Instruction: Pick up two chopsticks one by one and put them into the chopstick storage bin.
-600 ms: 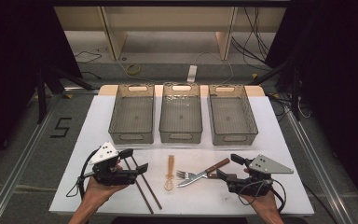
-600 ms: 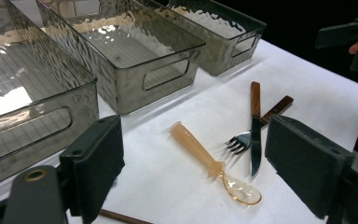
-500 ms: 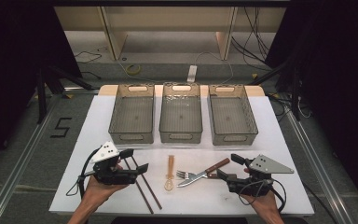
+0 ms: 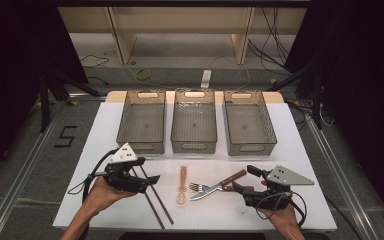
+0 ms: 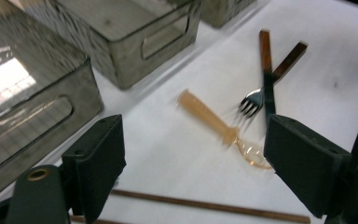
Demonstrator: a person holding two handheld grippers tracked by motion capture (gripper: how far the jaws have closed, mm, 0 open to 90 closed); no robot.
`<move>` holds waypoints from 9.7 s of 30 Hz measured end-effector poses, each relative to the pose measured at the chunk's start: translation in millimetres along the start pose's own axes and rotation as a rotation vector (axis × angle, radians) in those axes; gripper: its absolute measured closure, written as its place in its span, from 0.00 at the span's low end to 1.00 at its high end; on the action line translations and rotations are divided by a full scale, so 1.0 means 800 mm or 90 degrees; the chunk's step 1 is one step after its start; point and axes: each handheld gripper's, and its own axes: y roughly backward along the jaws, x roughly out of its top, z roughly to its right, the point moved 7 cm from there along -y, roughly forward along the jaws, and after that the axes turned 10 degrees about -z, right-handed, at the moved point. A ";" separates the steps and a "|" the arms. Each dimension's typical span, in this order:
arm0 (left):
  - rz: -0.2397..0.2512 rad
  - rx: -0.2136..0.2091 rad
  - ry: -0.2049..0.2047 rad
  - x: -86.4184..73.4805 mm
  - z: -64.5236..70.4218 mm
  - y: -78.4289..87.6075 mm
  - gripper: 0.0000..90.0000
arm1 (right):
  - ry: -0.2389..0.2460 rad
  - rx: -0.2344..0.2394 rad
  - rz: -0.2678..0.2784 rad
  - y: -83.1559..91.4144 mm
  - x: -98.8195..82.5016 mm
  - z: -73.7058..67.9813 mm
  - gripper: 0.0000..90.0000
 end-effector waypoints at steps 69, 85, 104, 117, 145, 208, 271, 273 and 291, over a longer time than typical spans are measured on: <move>-0.432 -0.078 -0.322 -0.072 -0.008 -0.074 0.33 | 0.009 0.039 -0.042 -0.010 -0.007 -0.007 0.28; -0.468 -0.092 -0.344 -0.074 -0.007 -0.076 0.37 | 0.017 0.051 -0.054 -0.012 -0.009 -0.009 0.28; -0.497 -0.093 -0.361 -0.092 -0.006 -0.059 0.54 | 0.024 0.051 -0.064 -0.013 -0.011 -0.010 0.29; -0.513 -0.075 -0.388 -0.099 -0.008 -0.053 0.68 | 0.020 0.051 -0.065 -0.013 -0.011 -0.008 0.29; -0.513 -0.097 -0.422 -0.105 -0.003 -0.048 0.88 | 0.019 0.052 -0.075 -0.016 -0.012 -0.008 0.29; -0.046 0.121 0.014 0.116 -0.109 0.006 0.94 | 0.017 0.037 -0.057 -0.010 -0.009 -0.003 0.29; -0.043 0.220 0.170 0.105 -0.212 -0.040 0.59 | 0.020 0.047 -0.061 -0.010 -0.010 -0.005 0.29; -0.054 0.197 0.145 0.107 -0.196 -0.039 0.57 | 0.020 0.046 -0.060 -0.010 -0.010 -0.005 0.29; -0.162 0.045 -0.126 0.072 -0.073 -0.046 0.32 | 0.024 0.046 -0.063 -0.010 -0.010 -0.006 0.29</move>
